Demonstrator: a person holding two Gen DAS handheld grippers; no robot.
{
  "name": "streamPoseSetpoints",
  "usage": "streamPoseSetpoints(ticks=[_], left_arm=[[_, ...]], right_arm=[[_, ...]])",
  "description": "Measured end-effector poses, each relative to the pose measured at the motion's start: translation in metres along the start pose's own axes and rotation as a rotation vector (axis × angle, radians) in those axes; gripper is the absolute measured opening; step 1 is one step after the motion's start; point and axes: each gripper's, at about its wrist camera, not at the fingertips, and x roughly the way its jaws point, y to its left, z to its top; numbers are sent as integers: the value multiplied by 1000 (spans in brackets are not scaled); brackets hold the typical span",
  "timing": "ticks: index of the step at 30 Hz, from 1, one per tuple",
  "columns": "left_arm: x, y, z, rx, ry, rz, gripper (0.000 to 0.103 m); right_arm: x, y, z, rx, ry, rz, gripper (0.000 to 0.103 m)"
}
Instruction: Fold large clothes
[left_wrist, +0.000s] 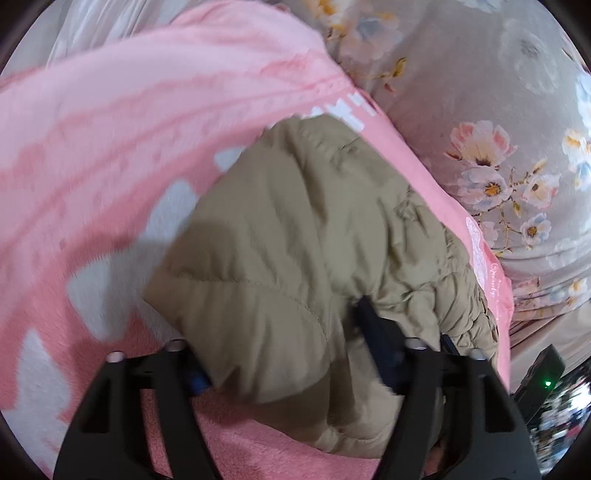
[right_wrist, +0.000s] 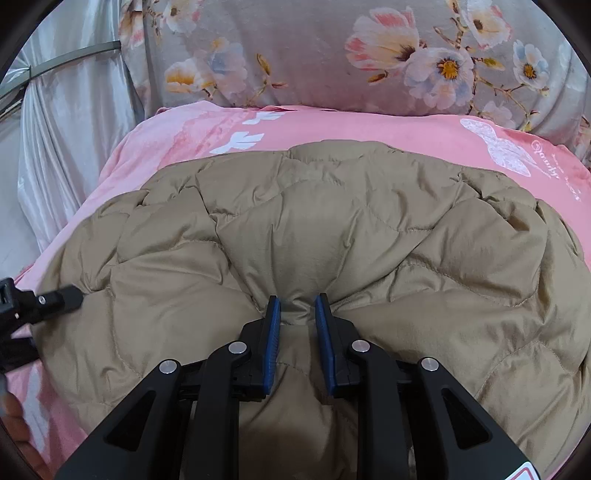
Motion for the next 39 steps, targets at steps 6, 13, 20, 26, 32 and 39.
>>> streamPoseSetpoints(ticks=[6, 13, 20, 26, 32, 39], left_arm=[[-47, -56, 11, 178, -78, -19, 21], [-90, -116, 6, 330, -135, -56, 17], [-120, -173, -17, 477, -147, -128, 14], [-113, -219, -45, 616, -121, -158, 14], [-71, -264, -71, 716, -33, -167, 14], [-2, -292, -109, 738, 118, -112, 15]], right_arm=[[-10, -4, 7, 12, 58, 12, 20], [-78, -32, -22, 101, 138, 127, 1], [-48, -22, -38, 167, 217, 247, 3], [-6, -13, -31, 289, 243, 419, 2], [-62, -56, -46, 323, 226, 352, 2], [-126, -132, -70, 352, 170, 53, 2]])
